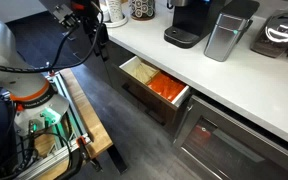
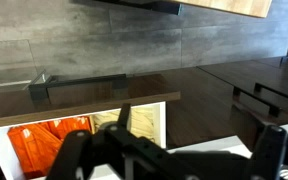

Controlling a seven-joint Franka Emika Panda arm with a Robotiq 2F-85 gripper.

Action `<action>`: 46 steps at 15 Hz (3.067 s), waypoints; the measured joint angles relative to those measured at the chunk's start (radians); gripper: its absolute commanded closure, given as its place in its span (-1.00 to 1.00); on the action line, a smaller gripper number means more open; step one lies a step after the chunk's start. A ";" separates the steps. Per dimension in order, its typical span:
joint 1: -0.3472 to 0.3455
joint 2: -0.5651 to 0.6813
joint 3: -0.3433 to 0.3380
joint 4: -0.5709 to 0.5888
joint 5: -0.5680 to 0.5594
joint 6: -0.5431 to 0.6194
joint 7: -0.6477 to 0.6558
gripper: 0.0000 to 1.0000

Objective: Remove one orange packet from the drawer

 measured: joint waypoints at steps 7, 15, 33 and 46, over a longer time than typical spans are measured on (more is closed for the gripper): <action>0.000 0.000 0.000 0.000 0.000 0.000 0.000 -1.00; 0.000 0.000 0.000 0.000 0.000 0.000 0.000 -1.00; 0.108 0.429 0.012 0.003 -0.050 0.634 -0.510 -1.00; 0.099 0.424 0.014 0.002 -0.042 0.645 -0.516 -1.00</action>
